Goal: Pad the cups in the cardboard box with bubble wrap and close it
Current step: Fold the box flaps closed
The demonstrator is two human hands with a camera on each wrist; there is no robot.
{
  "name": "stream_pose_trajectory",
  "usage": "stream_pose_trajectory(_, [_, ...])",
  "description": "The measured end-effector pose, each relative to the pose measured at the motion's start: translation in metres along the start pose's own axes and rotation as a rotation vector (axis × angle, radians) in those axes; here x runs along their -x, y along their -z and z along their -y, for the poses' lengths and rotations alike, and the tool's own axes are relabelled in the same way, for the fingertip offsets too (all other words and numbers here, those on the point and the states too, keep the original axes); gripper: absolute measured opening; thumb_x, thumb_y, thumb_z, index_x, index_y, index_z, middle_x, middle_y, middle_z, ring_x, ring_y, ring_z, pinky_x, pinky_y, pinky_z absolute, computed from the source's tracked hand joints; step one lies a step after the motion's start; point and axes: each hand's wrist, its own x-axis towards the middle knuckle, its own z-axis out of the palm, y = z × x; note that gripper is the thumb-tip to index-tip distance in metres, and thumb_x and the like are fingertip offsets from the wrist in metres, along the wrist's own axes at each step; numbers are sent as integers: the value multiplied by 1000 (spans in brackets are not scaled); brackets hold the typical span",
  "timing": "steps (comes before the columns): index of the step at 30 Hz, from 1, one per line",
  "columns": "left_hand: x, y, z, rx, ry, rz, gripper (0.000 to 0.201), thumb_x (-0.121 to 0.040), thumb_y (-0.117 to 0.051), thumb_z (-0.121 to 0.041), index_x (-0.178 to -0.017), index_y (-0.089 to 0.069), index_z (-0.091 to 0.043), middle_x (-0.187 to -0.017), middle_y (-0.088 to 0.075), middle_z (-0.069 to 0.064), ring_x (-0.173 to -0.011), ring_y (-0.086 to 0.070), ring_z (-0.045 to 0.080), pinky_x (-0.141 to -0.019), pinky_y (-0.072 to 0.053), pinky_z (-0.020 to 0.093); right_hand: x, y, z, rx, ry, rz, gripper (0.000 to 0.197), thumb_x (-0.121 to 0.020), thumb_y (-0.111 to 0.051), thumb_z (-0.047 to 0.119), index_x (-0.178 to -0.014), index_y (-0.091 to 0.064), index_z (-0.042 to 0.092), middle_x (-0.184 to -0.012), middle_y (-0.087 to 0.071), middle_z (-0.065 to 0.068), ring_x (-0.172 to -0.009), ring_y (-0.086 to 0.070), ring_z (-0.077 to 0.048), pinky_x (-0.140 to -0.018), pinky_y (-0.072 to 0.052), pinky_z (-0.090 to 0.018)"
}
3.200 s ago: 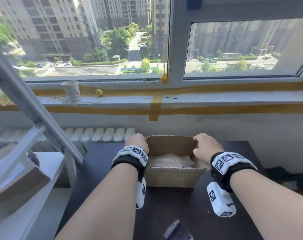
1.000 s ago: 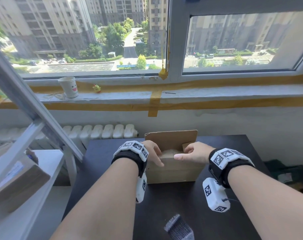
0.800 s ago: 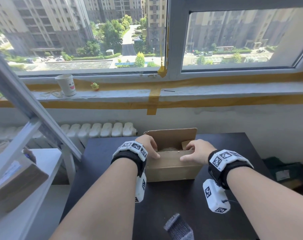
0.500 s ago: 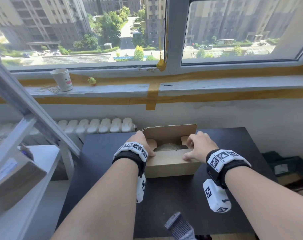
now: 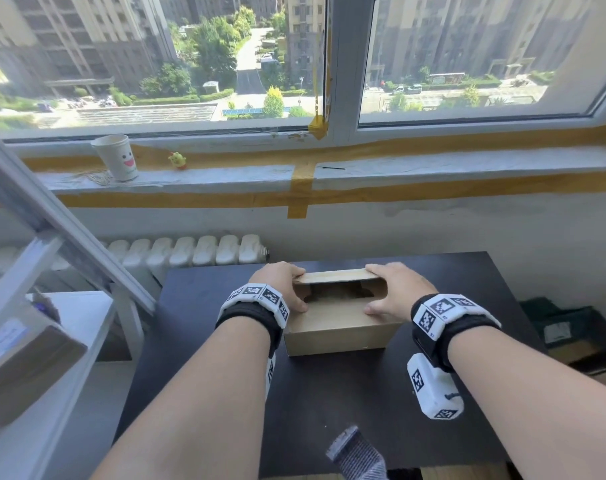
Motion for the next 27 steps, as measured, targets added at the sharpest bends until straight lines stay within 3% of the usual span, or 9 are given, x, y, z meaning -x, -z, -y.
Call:
stream_pose_trajectory(6, [4,-11,-8,152,29,184,78,-97,-48,-47,-157,-2,-28,-159,-27,5,-128,-51,29,-100,-44,35,10,-9,0,-71,-57,168,80,-89,-48,58,-150,3,48,-144,-49,-5,-118,-59,-30,-92,-48,-35])
stream_pose_trajectory(9, [0,-17,-14,225,151,134,77,-101,-42,-40,-156,10,-23,-147,-45,15,-84,-58,25,-71,-45,32,13,-7,2,-127,-69,247,80,-93,-44,53,-148,13,48,-148,-43,-11,-104,-67,-33,-85,-55,-37])
stream_pose_trajectory(12, [-7,-16,-14,163,220,111,83,-98,-49,-42,-156,2,-15,-139,-53,13,-104,-60,29,-76,-40,32,10,-8,0,-227,-90,271,79,-94,-45,48,-145,15,53,-148,-41,-15,-69,-74,-28,-60,-59,-31])
stream_pose_trajectory(15, [-18,-17,-10,131,243,107,84,-94,-54,-46,-155,-7,-12,-140,-52,11,-119,-58,31,-85,-44,35,4,-10,-2,-257,-96,207,76,-93,-48,48,-145,7,55,-146,-44,-14,-55,-71,-24,-47,-49,-23])
stream_pose_trajectory(18, [-28,-19,-11,218,318,104,87,-91,-58,-47,-154,-10,-9,-136,-55,14,-111,-63,34,-91,-52,41,2,-10,-6,-285,-124,136,72,-92,-51,47,-146,-4,55,-143,-47,-10,-61,-71,-27,-51,-55,-25])
stream_pose_trajectory(20, [-33,-19,-17,274,345,96,75,-90,-58,-47,-145,-31,-4,-125,-61,15,-101,-66,34,-88,-56,42,-2,-9,-9,-293,-144,94,67,-93,-50,46,-146,-10,55,-136,-54,-9,-67,-72,-28,-54,-59,-27])
stream_pose_trajectory(22, [-39,-17,-23,284,322,89,50,-91,-56,-46,-115,-56,-2,-96,-67,13,-84,-66,33,-78,-56,35,-8,-7,-12,-285,-149,74,64,-94,-48,45,-146,-13,54,-130,-57,-8,-67,-72,-29,-58,-61,-31])
stream_pose_trajectory(24, [-50,-17,-27,302,297,82,42,-92,-56,-45,-91,-60,-3,-79,-64,10,-76,-62,32,-71,-51,33,-15,-5,-15,-271,-162,65,63,-94,-47,44,-146,-13,53,-127,-58,-7,-69,-72,-29,-61,-62,-33])
stream_pose_trajectory(27, [-66,-16,-30,334,255,26,42,-92,-57,-42,-108,-63,-4,-97,-67,10,-81,-58,28,-72,-46,31,-27,-1,-18,-234,-171,40,63,-95,-46,44,-148,-13,48,-133,-57,-7,-88,-70,-32,-76,-59,-36])
